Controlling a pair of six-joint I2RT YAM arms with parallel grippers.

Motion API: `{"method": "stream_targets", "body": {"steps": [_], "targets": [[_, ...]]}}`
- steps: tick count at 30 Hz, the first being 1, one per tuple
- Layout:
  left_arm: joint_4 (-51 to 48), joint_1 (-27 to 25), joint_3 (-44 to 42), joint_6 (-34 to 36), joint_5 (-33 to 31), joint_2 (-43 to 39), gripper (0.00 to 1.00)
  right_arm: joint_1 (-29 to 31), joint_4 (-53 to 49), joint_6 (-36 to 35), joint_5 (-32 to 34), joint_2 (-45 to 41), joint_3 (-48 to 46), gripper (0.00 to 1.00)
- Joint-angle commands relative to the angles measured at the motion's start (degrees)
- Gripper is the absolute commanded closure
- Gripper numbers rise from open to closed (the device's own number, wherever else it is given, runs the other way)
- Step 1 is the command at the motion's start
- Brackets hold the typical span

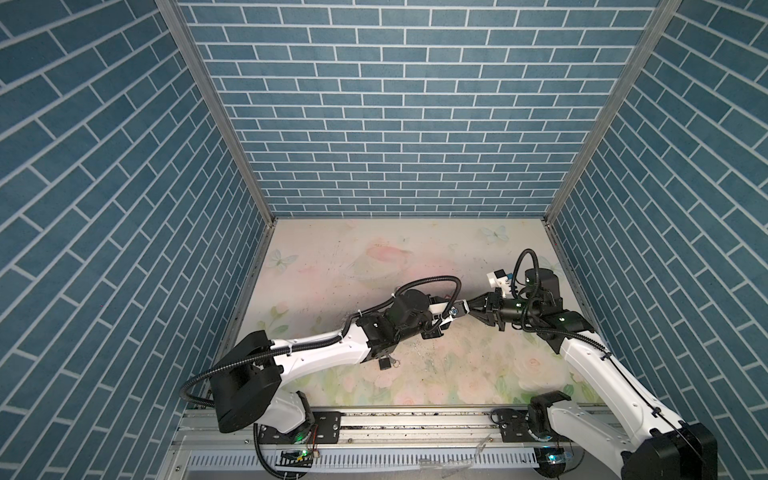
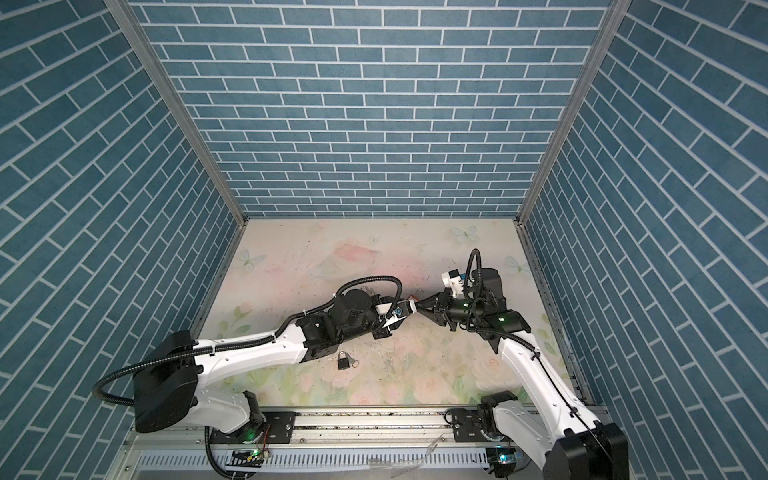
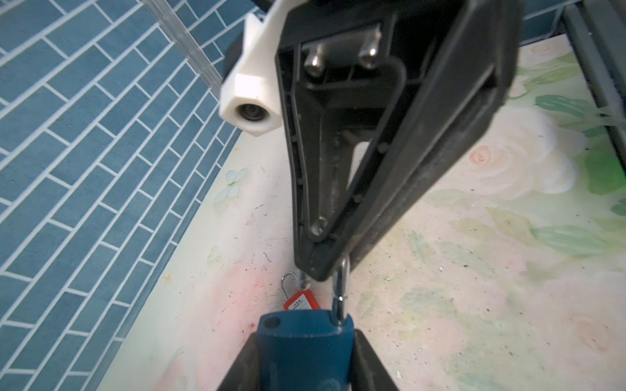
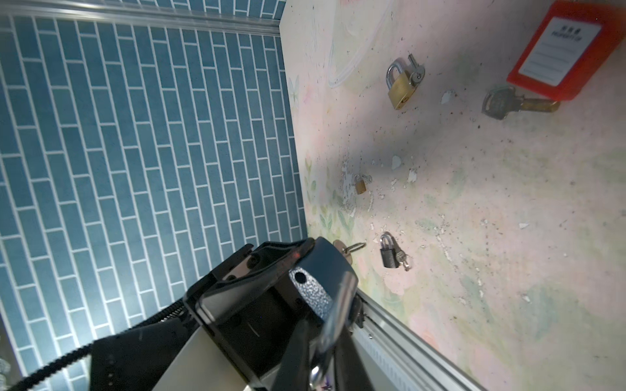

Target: Lock with the key

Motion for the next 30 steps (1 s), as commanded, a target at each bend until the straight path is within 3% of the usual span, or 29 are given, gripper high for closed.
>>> {"method": "stream_targets", "body": {"steps": [1, 2, 12, 20, 30], "targets": [[-0.1, -0.2, 2.2, 1.5, 6.1, -0.1, 0.99, -0.1, -3.8, -8.2, 2.0, 1.3, 2.9, 0.96], [-0.6, -0.1, 2.5, 1.5, 7.2, 0.2, 0.99, -0.1, -4.8, -10.4, 2.3, 1.6, 3.6, 1.00], [-2.9, 0.4, 5.5, 0.8, 9.5, 2.2, 1.00, -0.2, -7.2, -31.4, -0.4, 2.3, 5.4, 1.00], [-2.4, 1.3, 6.2, 0.0, 10.6, 2.3, 1.00, 0.8, -6.8, -37.0, -4.9, 1.1, 5.2, 1.00], [-3.7, 1.4, 9.3, 0.2, 13.0, 3.6, 1.00, 5.2, -6.0, -38.8, -4.6, 1.1, 4.6, 1.00]]}}
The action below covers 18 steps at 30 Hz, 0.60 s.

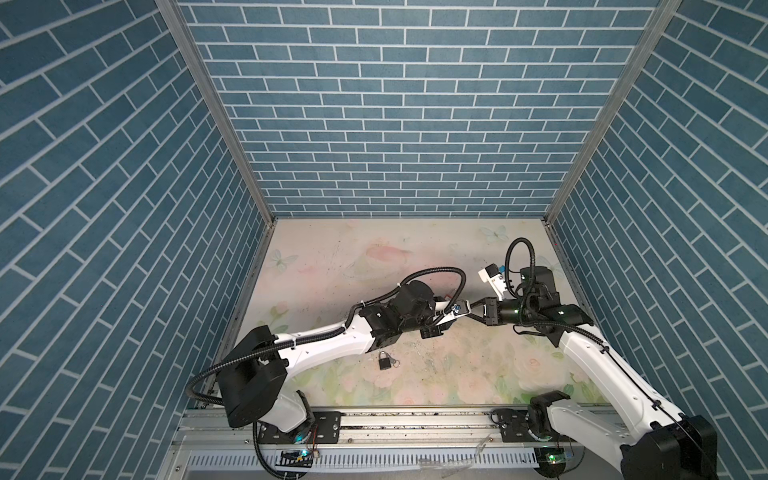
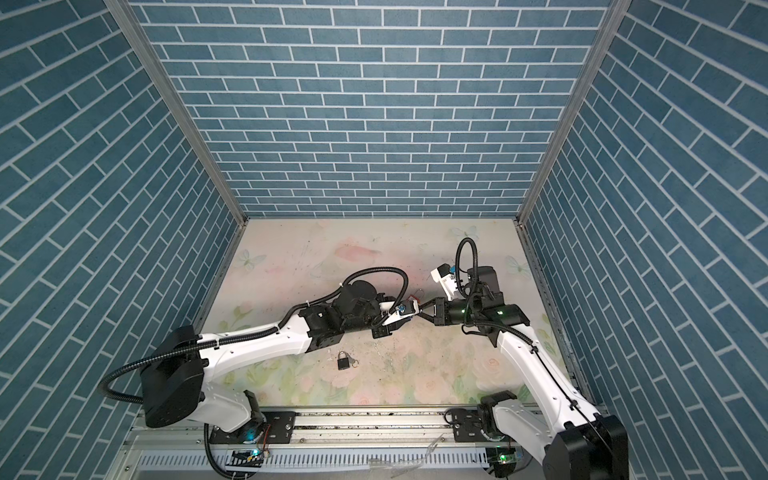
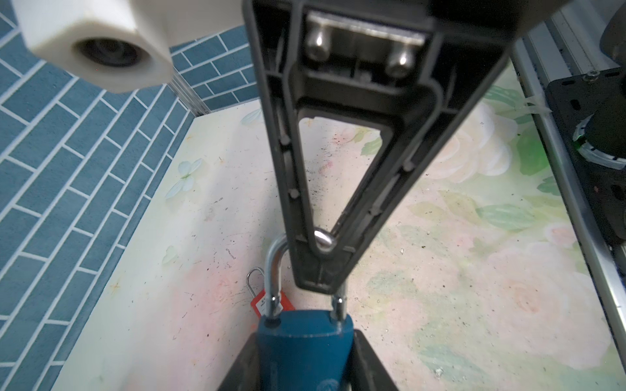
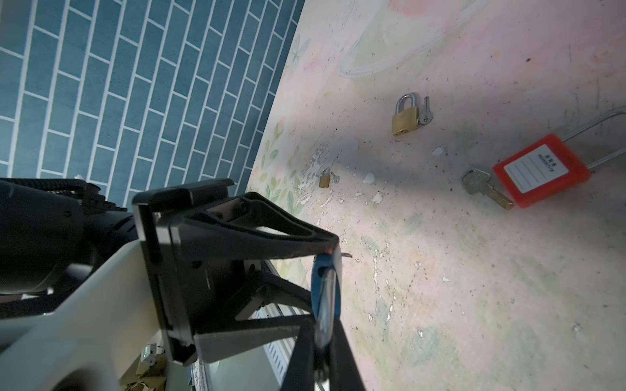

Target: Lock with the key

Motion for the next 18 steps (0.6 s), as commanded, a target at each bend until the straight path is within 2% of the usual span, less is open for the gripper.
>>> {"method": "stream_targets", "body": {"steps": [1, 6, 14, 18], "targets": [[5.9, -0.8, 3.9, 0.3, 4.9, 0.8, 1.00, 3.1, 2.3, -2.4, -6.7, -0.7, 0.9, 1.00], [6.5, -0.8, 4.9, -0.3, 5.7, 1.1, 1.00, 3.4, 3.1, -2.0, -7.5, -0.8, 0.0, 1.00], [8.8, 0.0, 4.8, -1.6, 8.0, 0.9, 1.00, 3.7, 5.7, -3.0, -13.0, -2.8, -2.0, 1.00], [10.9, 0.3, 4.5, -2.0, 7.8, 0.8, 1.00, 3.8, 5.2, -1.9, -12.0, -1.9, -2.4, 1.00]]}}
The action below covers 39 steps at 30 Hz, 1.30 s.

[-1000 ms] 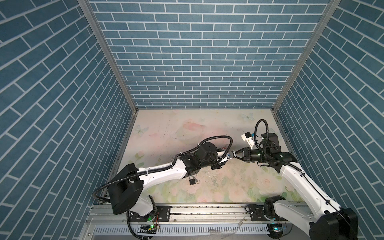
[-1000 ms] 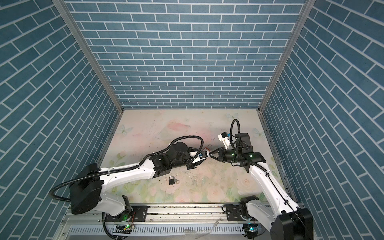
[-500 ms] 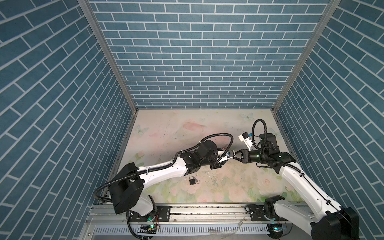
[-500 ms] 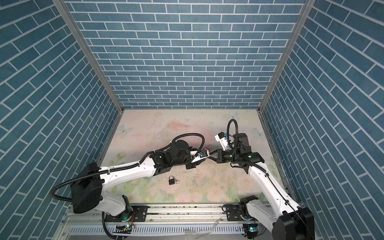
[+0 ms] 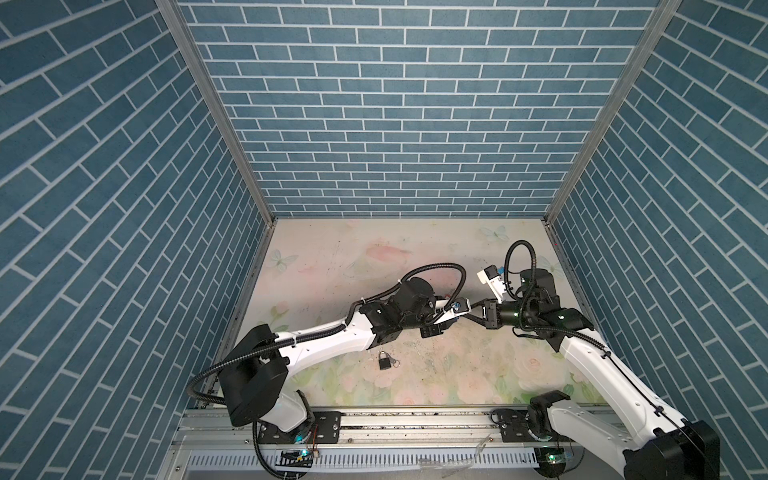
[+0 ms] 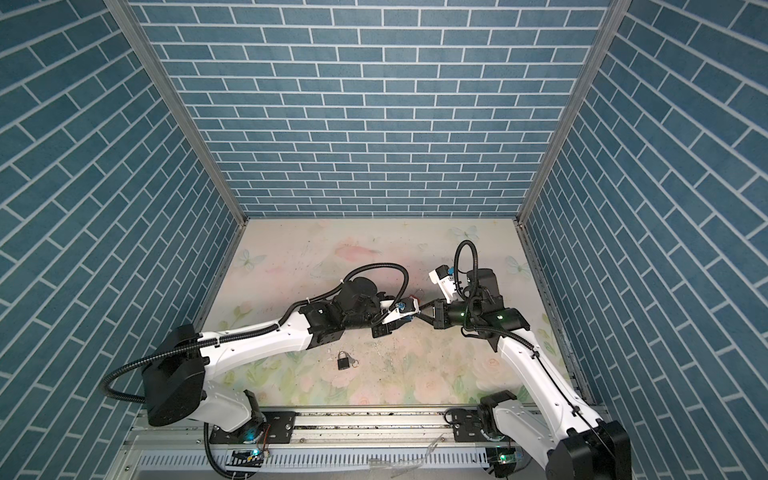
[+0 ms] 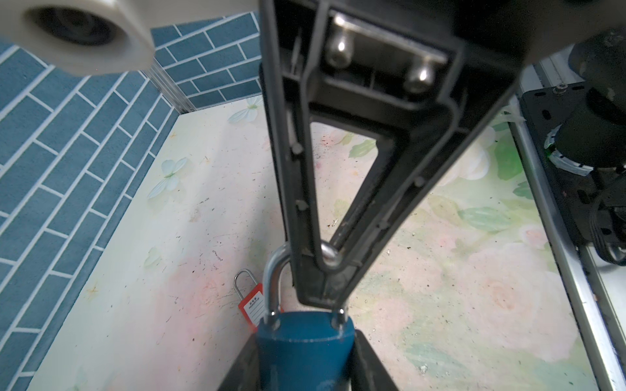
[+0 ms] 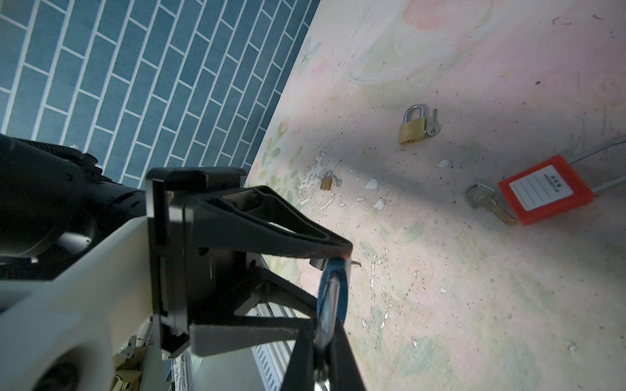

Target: Lock with the key

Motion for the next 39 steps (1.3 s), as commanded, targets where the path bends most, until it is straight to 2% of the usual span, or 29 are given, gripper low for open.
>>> {"method": "stream_targets", "body": {"steps": [1, 4, 11, 20, 39], "targets": [[12.9, -0.7, 3.3, -0.6, 3.7, 0.4, 1.00, 3.1, 2.1, 0.1, -11.3, 0.2, -0.7, 1.00], [15.4, -0.7, 3.8, -0.9, 2.0, 0.1, 1.00, 3.4, 1.7, 0.6, -9.5, 1.6, -1.4, 1.00], [18.0, -0.8, 7.2, -1.5, 2.4, 0.1, 1.00, 5.0, 3.0, 2.1, -7.4, 5.2, -3.3, 1.00], [25.9, -0.6, 9.5, -5.4, 4.6, 0.5, 1.00, 6.7, 4.9, 2.6, -6.9, 9.0, -4.7, 1.00], [35.9, 0.6, 9.9, -8.2, 3.3, 0.2, 1.00, 8.9, 10.8, 4.6, -5.7, 13.4, -9.1, 1.00]]}}
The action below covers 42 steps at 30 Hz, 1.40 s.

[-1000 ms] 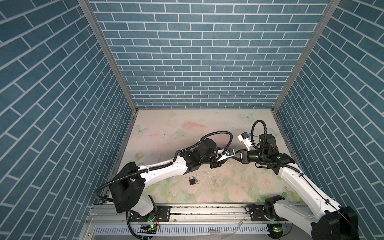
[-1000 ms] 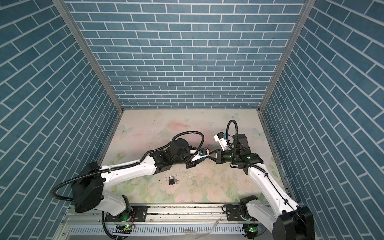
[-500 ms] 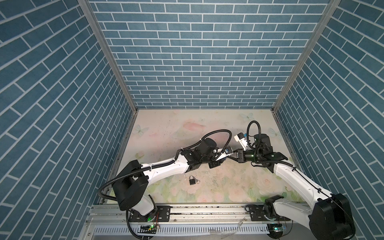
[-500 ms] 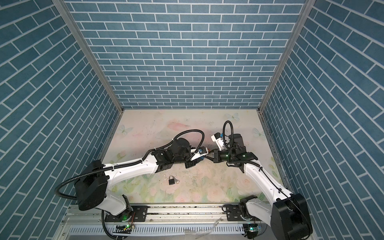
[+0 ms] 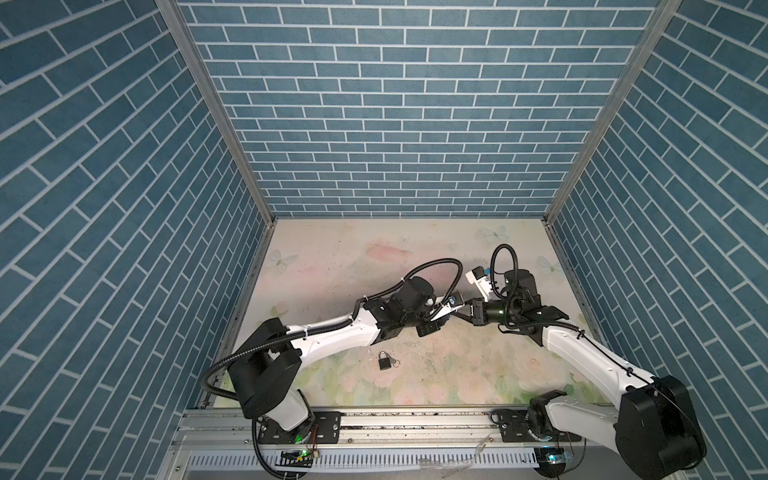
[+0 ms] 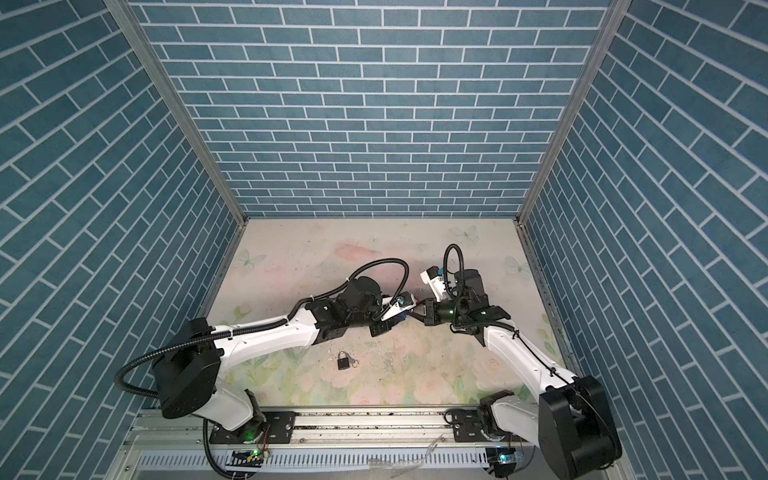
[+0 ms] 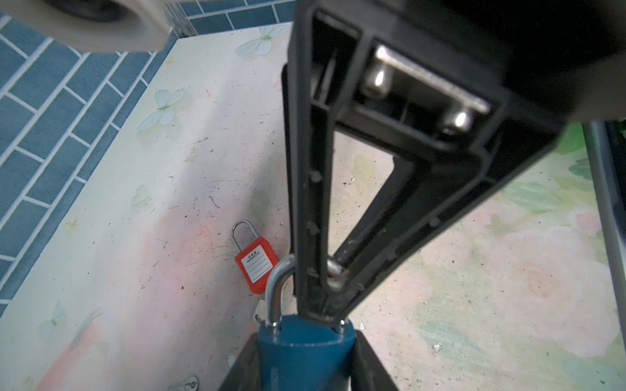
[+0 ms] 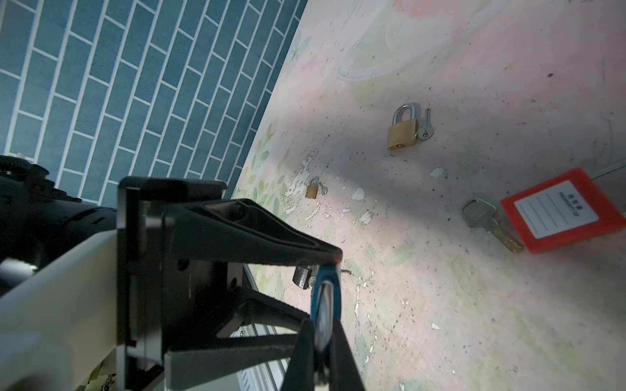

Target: Lock with the key

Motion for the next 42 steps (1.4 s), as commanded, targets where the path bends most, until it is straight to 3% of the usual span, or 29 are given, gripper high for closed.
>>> {"method": "stream_targets", "body": {"steps": [1, 8, 19, 31, 36, 41, 42], "targets": [[39.7, -1.2, 9.4, -3.3, 7.3, -3.1, 1.00, 6.0, -5.4, 1.3, -6.5, 3.1, -4.0, 1.00], [41.8, -0.9, 10.6, -5.3, 9.7, -2.3, 1.00, 6.8, -2.1, 3.1, -5.0, 4.4, -4.7, 1.00], [47.3, 0.3, 8.7, -7.3, 7.5, -4.3, 1.00, 8.4, 0.9, 5.9, -3.6, 6.1, -6.5, 1.00], [53.2, 1.6, 8.4, -11.6, 8.9, -2.5, 1.00, 13.6, 7.0, 10.8, -2.1, 6.8, -8.4, 1.00], [47.4, 1.4, 7.3, -10.4, 6.3, -3.1, 1.00, 12.7, 0.4, 7.8, -0.4, 4.9, -3.5, 1.00], [32.2, -3.3, 3.2, -5.9, -3.9, -4.3, 1.00, 8.6, -10.2, 4.1, 2.9, 2.4, 5.4, 0.99], [29.2, -4.8, 2.1, -4.6, -6.5, -4.4, 1.00, 7.4, -11.9, 3.7, 3.6, 1.6, 7.2, 0.89]]}}
